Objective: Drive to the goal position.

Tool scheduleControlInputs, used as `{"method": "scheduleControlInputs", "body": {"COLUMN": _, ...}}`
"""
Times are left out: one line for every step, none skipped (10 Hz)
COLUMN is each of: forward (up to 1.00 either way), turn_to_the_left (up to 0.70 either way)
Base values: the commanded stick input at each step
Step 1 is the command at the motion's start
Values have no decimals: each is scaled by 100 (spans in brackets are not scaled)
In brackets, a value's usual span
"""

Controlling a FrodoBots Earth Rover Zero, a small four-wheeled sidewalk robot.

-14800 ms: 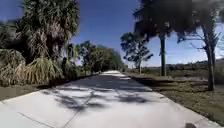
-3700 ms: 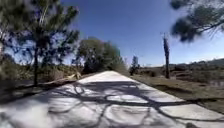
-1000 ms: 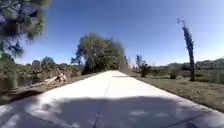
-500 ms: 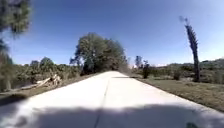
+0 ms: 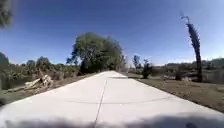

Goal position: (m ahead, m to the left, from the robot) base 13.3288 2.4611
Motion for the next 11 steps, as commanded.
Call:
{"method": "scheduleControlInputs", "body": {"forward": 100, "turn_to_the_left": 0}}
{"method": "scheduleControlInputs", "body": {"forward": 100, "turn_to_the_left": 0}}
{"method": "scheduleControlInputs", "body": {"forward": 100, "turn_to_the_left": -5}}
{"method": "scheduleControlInputs", "body": {"forward": 100, "turn_to_the_left": -12}}
{"method": "scheduleControlInputs", "body": {"forward": 100, "turn_to_the_left": -12}}
{"method": "scheduleControlInputs", "body": {"forward": 100, "turn_to_the_left": -9}}
{"method": "scheduleControlInputs", "body": {"forward": 100, "turn_to_the_left": -1}}
{"method": "scheduleControlInputs", "body": {"forward": 100, "turn_to_the_left": -1}}
{"method": "scheduleControlInputs", "body": {"forward": 100, "turn_to_the_left": -7}}
{"method": "scheduleControlInputs", "body": {"forward": 100, "turn_to_the_left": -13}}
{"method": "scheduleControlInputs", "body": {"forward": 100, "turn_to_the_left": -17}}
